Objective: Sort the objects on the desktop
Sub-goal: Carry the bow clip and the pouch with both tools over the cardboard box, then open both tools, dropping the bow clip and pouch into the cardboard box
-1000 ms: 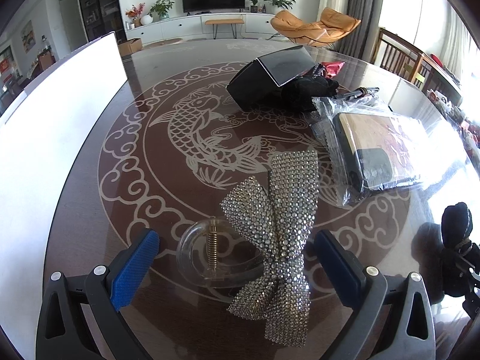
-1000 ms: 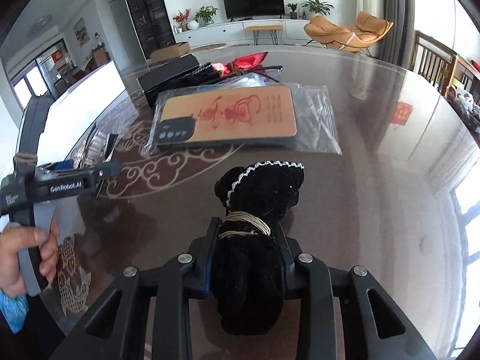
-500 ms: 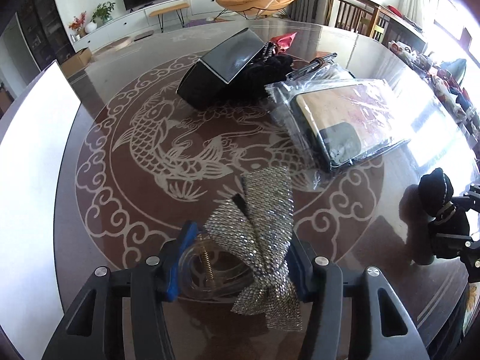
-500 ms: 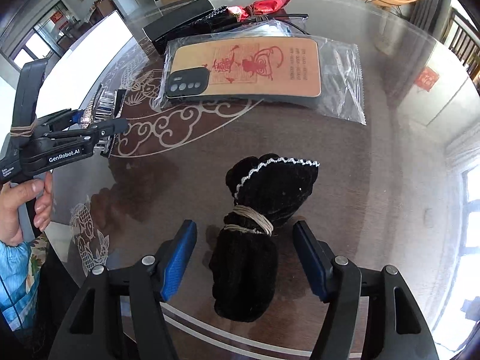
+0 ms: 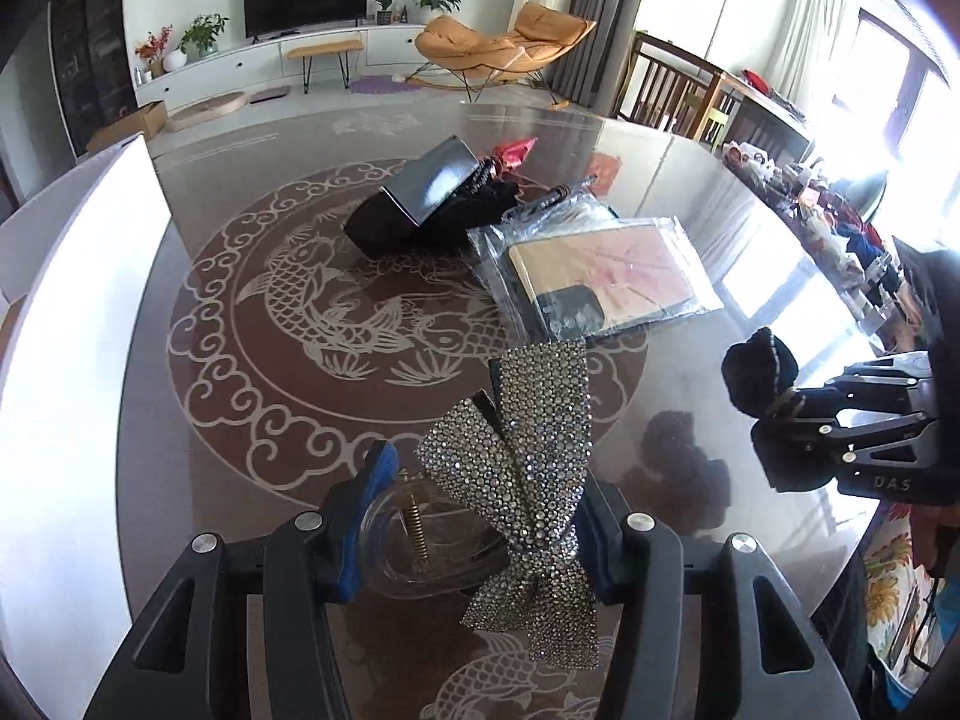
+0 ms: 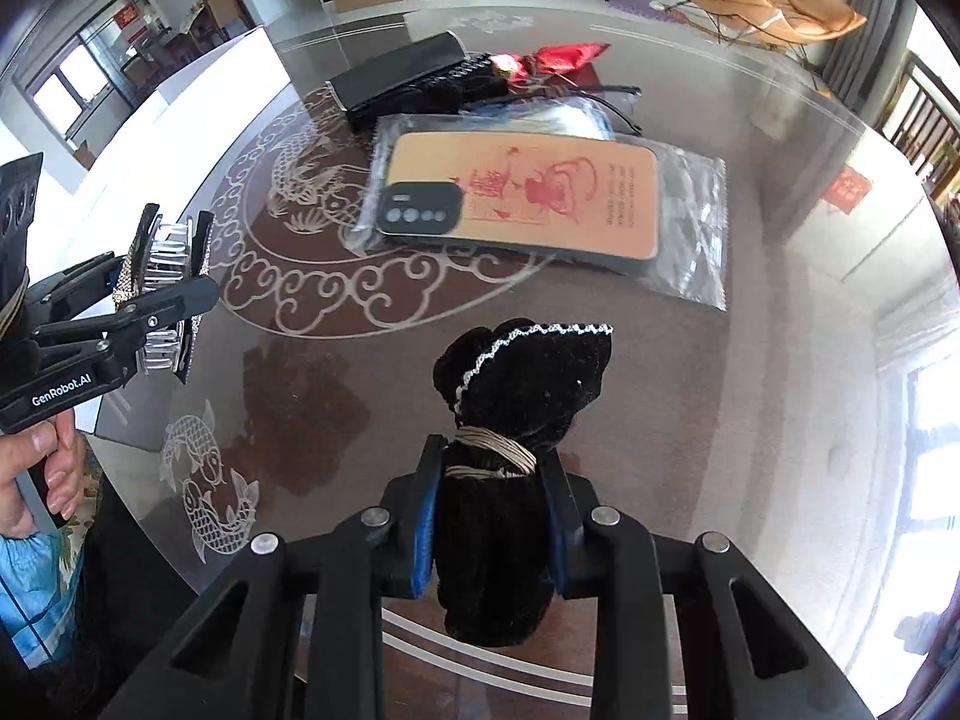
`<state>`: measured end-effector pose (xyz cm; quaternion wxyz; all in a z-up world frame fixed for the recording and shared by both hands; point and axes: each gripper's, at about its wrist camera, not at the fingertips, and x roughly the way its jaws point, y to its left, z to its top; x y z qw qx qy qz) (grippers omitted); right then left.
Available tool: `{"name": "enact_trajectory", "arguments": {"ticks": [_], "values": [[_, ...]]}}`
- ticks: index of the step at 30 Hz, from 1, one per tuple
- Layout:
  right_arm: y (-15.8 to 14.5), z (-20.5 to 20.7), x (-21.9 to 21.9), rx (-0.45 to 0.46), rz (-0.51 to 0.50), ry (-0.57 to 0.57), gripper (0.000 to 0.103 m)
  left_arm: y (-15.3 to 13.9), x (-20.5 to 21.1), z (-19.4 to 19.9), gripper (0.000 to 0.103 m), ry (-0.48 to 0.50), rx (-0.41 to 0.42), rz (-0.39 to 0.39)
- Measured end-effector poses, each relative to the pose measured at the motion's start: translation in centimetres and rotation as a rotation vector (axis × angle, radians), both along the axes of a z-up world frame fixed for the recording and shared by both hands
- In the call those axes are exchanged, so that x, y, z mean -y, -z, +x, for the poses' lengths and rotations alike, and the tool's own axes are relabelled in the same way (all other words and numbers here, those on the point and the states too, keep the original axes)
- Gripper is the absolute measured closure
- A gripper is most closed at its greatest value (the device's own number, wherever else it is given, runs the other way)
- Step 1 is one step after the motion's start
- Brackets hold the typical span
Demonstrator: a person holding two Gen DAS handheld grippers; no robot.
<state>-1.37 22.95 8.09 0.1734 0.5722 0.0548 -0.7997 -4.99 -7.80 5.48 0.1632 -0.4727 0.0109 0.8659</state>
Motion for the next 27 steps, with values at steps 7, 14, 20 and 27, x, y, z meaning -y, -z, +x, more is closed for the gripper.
{"name": "enact_trajectory", "arguments": {"ticks": [7,14,20,27], "values": [[-5.1,-1.2,9.5,-0.099,-0.103,-0.135,0.074,-6.4,8.9,1.6,0.05,-0.116,-0.091,0.046],[-10.8,-1.1,25.1,-0.217,-0.248,-0.375,0.074,-9.7,23.2,2.6,0.05,-0.346,-0.132,-0.063],[-10.8,-0.9,37.4,-0.255,-0.338,-0.522,0.074,-6.7,34.4,2.6,0.05,-0.549,-0.032,-0.131],[-4.2,-1.6,45.8,-0.186,-0.224,-0.552,0.067,-1.8,38.5,1.5,0.049,-0.579,0.09,-0.169]]}}
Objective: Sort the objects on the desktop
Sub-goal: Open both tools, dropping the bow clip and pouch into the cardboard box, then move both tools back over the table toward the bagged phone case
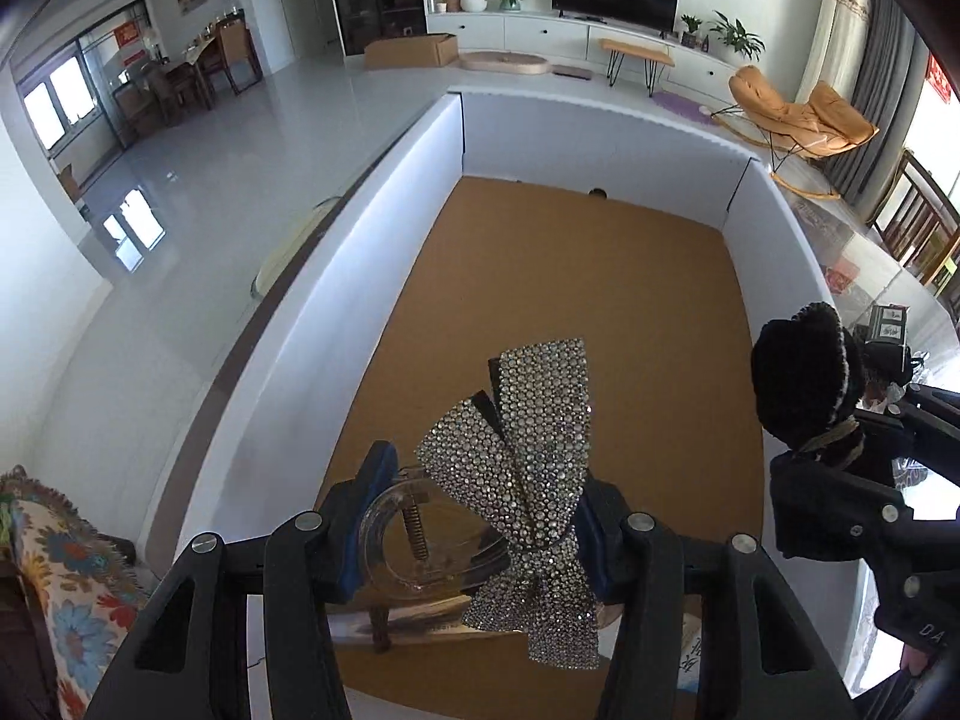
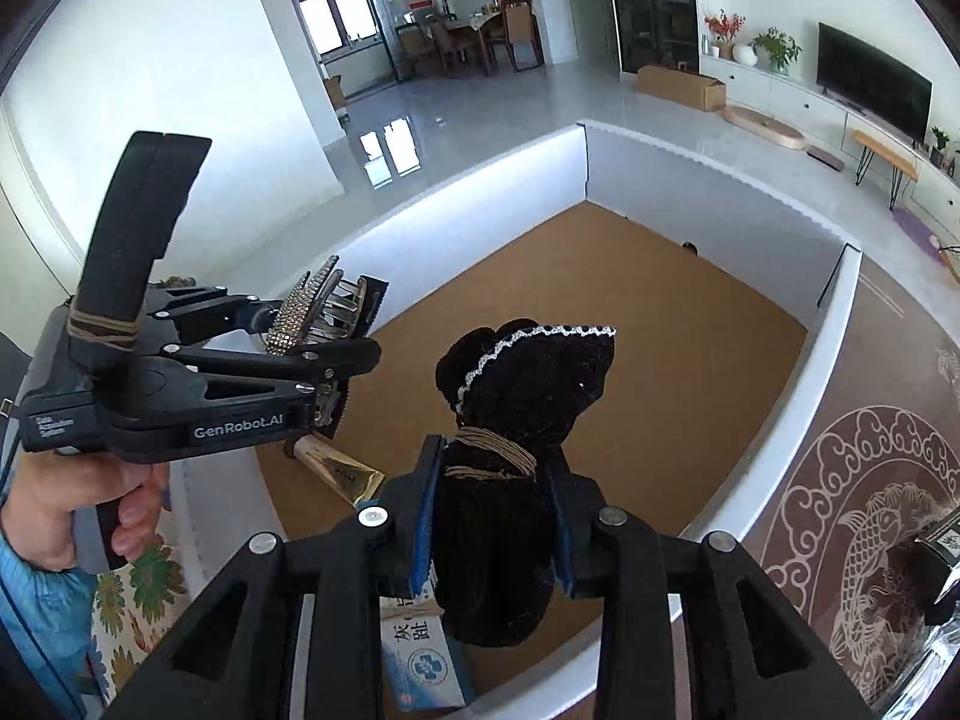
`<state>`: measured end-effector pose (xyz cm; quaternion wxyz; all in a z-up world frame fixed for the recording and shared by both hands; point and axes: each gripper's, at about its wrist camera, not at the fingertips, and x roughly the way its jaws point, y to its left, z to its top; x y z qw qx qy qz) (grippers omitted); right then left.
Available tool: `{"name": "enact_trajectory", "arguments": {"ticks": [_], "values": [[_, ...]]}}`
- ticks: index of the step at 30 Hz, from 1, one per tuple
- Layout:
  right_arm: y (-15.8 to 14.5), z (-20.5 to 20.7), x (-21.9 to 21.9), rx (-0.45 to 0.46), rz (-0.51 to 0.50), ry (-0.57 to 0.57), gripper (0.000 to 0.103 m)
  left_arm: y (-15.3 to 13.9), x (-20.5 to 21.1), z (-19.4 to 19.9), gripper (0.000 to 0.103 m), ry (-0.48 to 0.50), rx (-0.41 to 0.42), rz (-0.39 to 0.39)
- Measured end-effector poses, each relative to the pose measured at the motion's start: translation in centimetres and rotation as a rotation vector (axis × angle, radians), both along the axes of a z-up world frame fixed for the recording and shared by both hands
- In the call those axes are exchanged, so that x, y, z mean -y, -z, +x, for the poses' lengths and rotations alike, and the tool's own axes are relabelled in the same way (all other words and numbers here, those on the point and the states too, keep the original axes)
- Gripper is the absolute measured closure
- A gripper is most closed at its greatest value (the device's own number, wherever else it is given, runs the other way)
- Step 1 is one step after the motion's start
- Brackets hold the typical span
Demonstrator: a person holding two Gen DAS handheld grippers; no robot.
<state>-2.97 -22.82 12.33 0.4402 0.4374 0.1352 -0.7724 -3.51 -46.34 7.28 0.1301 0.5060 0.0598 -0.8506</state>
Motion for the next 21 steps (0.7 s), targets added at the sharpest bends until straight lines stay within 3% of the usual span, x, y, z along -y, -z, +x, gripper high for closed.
{"name": "enact_trajectory", "arguments": {"ticks": [2,3,5,6,11,15,19,21], "values": [[1.0,-0.3,0.8,0.015,0.026,0.007,0.054,1.2,0.0,-0.5,0.049,-0.002,0.046,0.007],[1.2,-0.4,0.8,0.022,0.022,0.012,0.043,1.8,0.0,-0.8,0.046,-0.01,0.071,-0.005],[1.1,-0.3,0.8,0.022,0.0,0.018,0.036,2.5,0.0,-1.4,0.034,-0.027,0.101,-0.032],[0.8,-0.1,0.7,0.016,-0.01,0.016,0.035,2.6,-0.1,-1.4,0.029,-0.035,0.105,-0.046],[-2.0,1.4,-3.2,-0.067,-0.096,0.014,0.032,0.8,-1.4,-0.6,0.029,-0.058,0.029,-0.072],[-2.7,4.0,-10.3,-0.201,-0.147,0.088,0.012,-2.9,-5.5,0.6,0.029,-0.006,-0.088,-0.086],[-0.2,5.5,-19.7,-0.252,-0.08,0.239,0.012,-6.4,-12.5,2.4,0.025,0.141,-0.194,-0.05],[1.5,5.9,-24.6,-0.282,-0.023,0.324,0.012,-7.6,-17.0,3.4,0.014,0.233,-0.233,-0.026]]}}
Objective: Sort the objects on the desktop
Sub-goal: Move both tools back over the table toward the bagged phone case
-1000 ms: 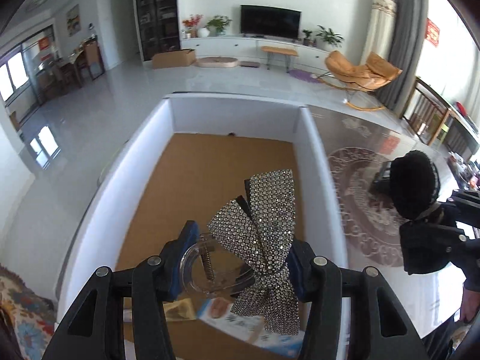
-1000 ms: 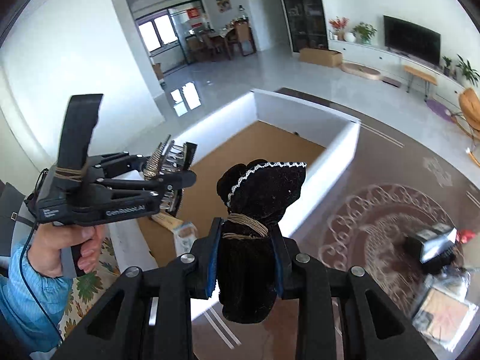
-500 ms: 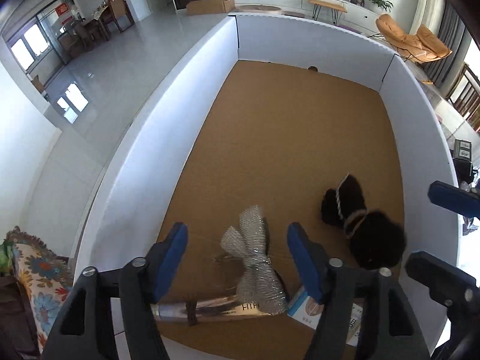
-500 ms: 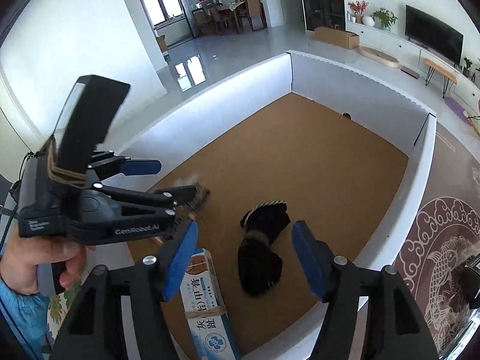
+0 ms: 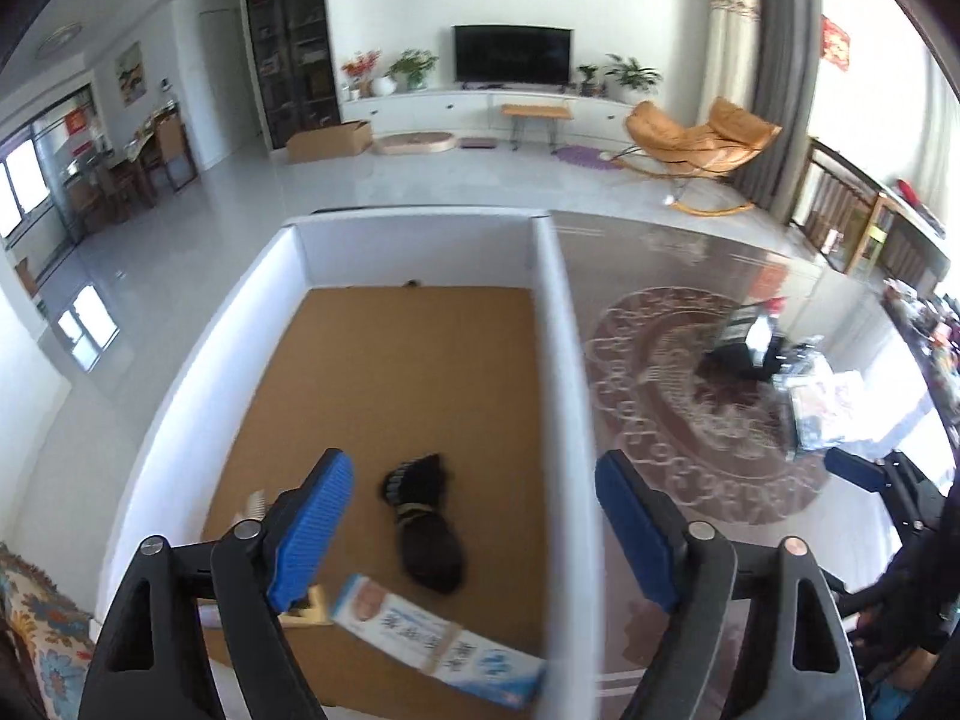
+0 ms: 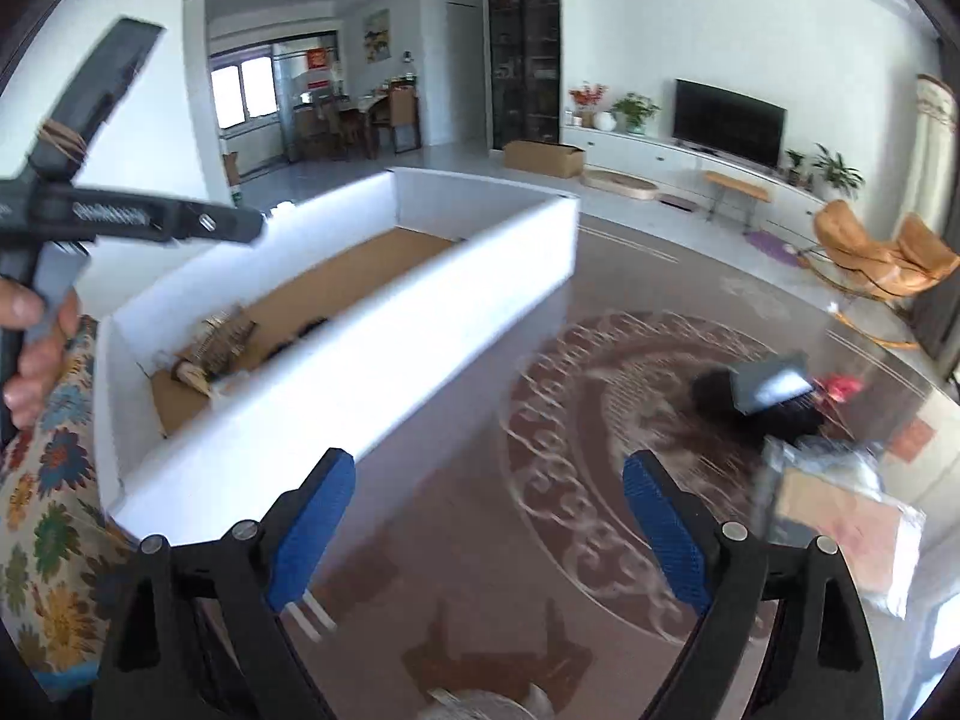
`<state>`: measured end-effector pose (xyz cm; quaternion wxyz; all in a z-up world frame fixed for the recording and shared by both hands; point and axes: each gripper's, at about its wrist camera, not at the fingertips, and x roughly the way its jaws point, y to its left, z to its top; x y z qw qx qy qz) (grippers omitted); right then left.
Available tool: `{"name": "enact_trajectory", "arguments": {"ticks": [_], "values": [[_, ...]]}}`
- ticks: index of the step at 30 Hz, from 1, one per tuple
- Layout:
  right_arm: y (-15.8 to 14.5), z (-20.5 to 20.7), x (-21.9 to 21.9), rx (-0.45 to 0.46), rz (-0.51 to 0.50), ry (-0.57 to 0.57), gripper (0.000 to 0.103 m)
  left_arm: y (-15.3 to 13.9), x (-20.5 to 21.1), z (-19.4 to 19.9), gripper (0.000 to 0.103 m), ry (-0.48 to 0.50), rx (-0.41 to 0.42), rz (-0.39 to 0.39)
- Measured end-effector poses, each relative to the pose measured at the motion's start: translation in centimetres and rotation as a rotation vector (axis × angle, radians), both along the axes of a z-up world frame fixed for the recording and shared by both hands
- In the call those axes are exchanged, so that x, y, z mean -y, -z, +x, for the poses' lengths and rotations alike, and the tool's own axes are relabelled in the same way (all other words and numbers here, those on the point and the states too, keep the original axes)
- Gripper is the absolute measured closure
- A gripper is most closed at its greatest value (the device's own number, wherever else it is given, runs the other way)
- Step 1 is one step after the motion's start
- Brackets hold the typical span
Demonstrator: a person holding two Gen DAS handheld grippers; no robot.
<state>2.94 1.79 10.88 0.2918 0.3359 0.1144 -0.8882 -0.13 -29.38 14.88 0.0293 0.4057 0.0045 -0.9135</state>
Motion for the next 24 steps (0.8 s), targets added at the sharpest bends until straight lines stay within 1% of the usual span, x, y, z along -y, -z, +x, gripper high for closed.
{"name": "enact_trajectory", "arguments": {"ticks": [1,3,5,7,8,9,11,14,15,16,18,21,24], "values": [[0.9,0.1,-2.5,-0.007,0.03,0.049,0.012,-0.4,-2.4,0.5,0.012,0.05,-0.016,0.013],[2.7,-0.1,-7.4,0.006,0.08,0.148,0.012,-0.5,-6.9,0.9,0.002,0.153,-0.02,0.046],[4.3,-0.3,-12.0,0.032,0.108,0.251,0.012,0.6,-11.5,0.8,0.0,0.236,0.004,0.06],[5.5,-0.4,-16.4,0.058,0.104,0.349,0.012,2.5,-16.1,0.7,0.0,0.283,0.034,0.043],[5.8,-0.5,-18.5,0.071,0.097,0.392,0.012,3.8,-17.9,1.0,0.0,0.292,0.057,0.029],[6.0,-0.4,-20.3,0.087,0.087,0.435,0.012,5.3,-19.8,0.5,0.0,0.299,0.08,0.018],[6.3,-0.5,-22.9,0.111,0.072,0.497,0.012,8.2,-22.9,-0.5,0.001,0.312,0.114,0.015],[6.6,-0.9,-25.3,0.131,0.067,0.561,0.012,12.3,-25.1,-2.3,0.001,0.299,0.136,-0.007],[6.3,-0.7,-25.4,0.134,0.067,0.574,0.012,13.1,-25.8,-2.8,0.001,0.29,0.138,-0.016],[6.4,-0.8,-25.7,0.139,0.063,0.587,0.012,13.9,-25.5,-3.5,0.001,0.283,0.141,-0.022],[6.3,-1.5,-26.5,0.146,0.058,0.604,0.011,14.7,-25.8,-4.3,0.001,0.272,0.145,-0.028],[6.4,-3.0,-27.9,0.14,0.083,0.629,0.012,15.4,-25.5,-4.7,0.001,0.258,0.153,-0.033],[6.2,-4.9,-30.4,0.128,0.116,0.695,0.012,15.4,-24.9,-4.2,0.001,0.253,0.166,-0.037]]}}
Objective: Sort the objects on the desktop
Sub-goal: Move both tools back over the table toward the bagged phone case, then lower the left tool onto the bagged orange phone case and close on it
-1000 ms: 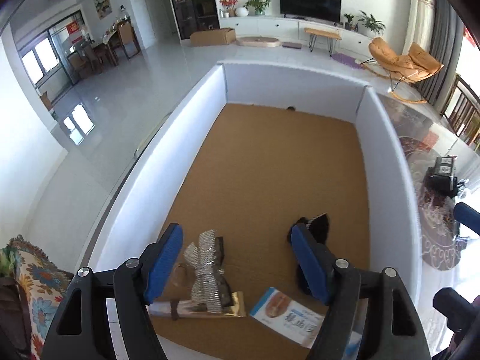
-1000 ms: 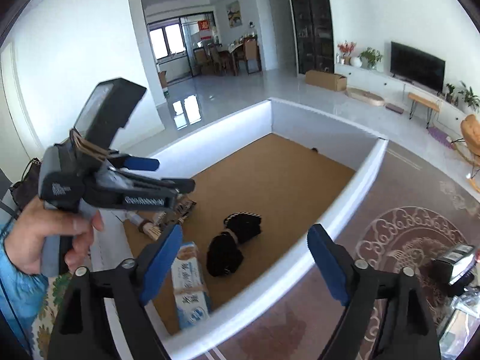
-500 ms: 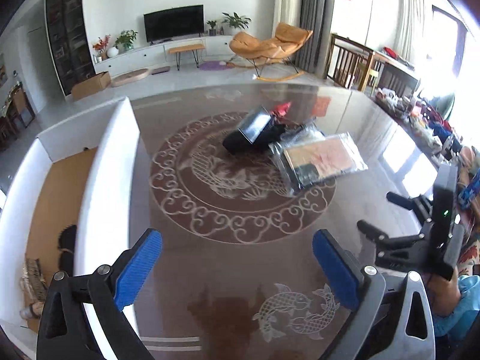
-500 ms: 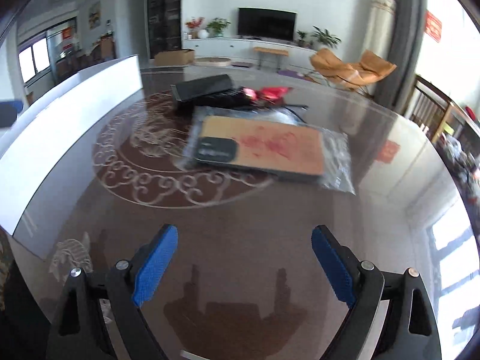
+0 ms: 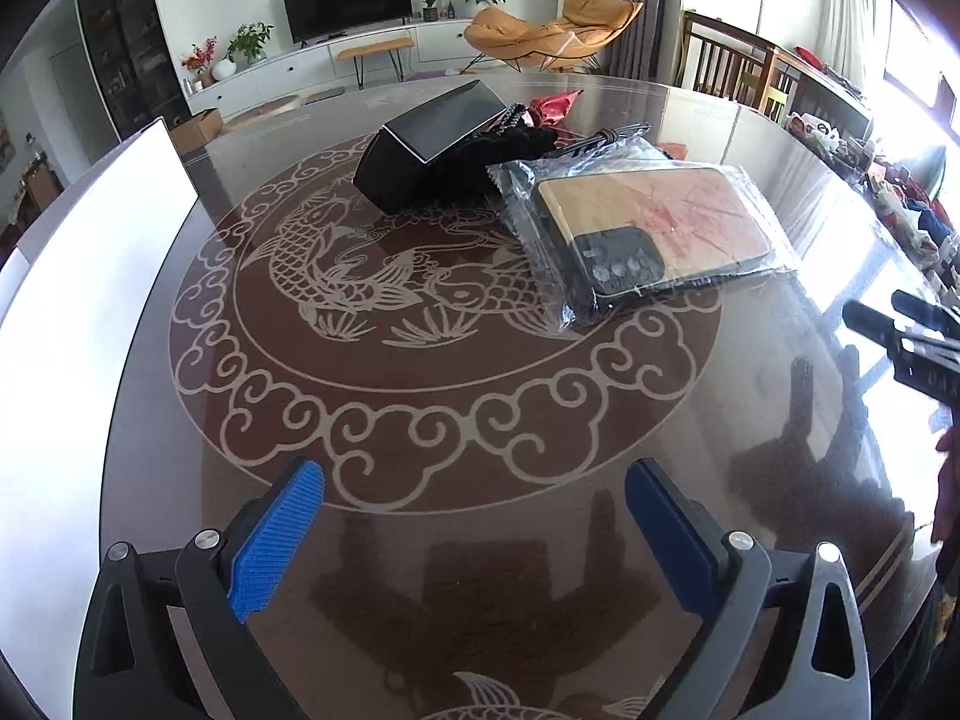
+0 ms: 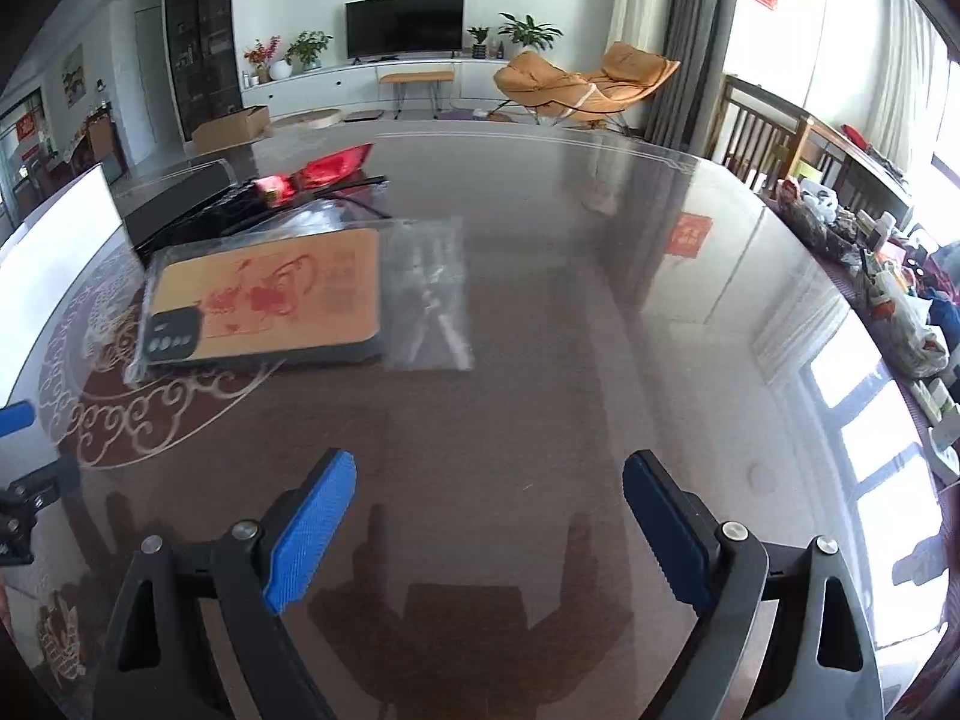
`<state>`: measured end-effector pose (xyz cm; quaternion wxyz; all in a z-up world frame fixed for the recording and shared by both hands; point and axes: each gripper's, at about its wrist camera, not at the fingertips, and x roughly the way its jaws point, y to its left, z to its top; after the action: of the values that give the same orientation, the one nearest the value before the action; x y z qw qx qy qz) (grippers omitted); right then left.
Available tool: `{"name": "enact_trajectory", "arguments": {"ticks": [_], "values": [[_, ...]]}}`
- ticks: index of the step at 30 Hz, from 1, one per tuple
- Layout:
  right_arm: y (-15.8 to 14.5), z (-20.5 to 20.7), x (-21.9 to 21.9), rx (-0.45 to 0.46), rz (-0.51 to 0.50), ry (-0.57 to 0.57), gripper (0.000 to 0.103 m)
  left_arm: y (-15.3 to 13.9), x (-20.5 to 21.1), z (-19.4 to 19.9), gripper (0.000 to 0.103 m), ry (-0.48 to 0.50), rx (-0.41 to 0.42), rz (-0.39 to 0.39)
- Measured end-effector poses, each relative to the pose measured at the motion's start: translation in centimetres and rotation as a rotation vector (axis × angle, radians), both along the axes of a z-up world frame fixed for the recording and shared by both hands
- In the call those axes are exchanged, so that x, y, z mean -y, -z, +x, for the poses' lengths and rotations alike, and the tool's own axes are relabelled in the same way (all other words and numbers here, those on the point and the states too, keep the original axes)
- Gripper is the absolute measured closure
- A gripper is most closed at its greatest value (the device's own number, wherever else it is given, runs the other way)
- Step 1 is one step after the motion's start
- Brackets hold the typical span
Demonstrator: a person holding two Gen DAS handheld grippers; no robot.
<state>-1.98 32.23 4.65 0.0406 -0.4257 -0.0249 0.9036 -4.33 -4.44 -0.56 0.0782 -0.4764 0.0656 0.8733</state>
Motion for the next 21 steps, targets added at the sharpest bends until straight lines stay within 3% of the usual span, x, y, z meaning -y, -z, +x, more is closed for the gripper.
{"name": "enact_trajectory", "arguments": {"ticks": [5,9,14,19,21], "values": [[-0.9,-4.8,-4.6,-0.016,0.053,0.119,0.012,-0.8,2.2,2.1,0.0,-0.02,-0.012,0.043],[0.6,-10.1,-5.2,0.064,0.015,0.072,0.012,-0.9,4.1,3.5,0.001,-0.057,-0.004,0.081],[1.7,-10.8,-0.5,0.083,-0.069,-0.188,0.013,-0.5,6.5,4.6,0.001,-0.112,0.007,0.072],[1.4,-3.4,8.1,0.133,-0.19,-0.661,0.016,-0.5,9.4,5.4,0.001,-0.185,0.007,0.091],[1.3,-0.8,9.2,0.102,-0.159,-0.644,0.014,-0.4,10.1,5.6,0.001,-0.204,0.015,0.106]]}}
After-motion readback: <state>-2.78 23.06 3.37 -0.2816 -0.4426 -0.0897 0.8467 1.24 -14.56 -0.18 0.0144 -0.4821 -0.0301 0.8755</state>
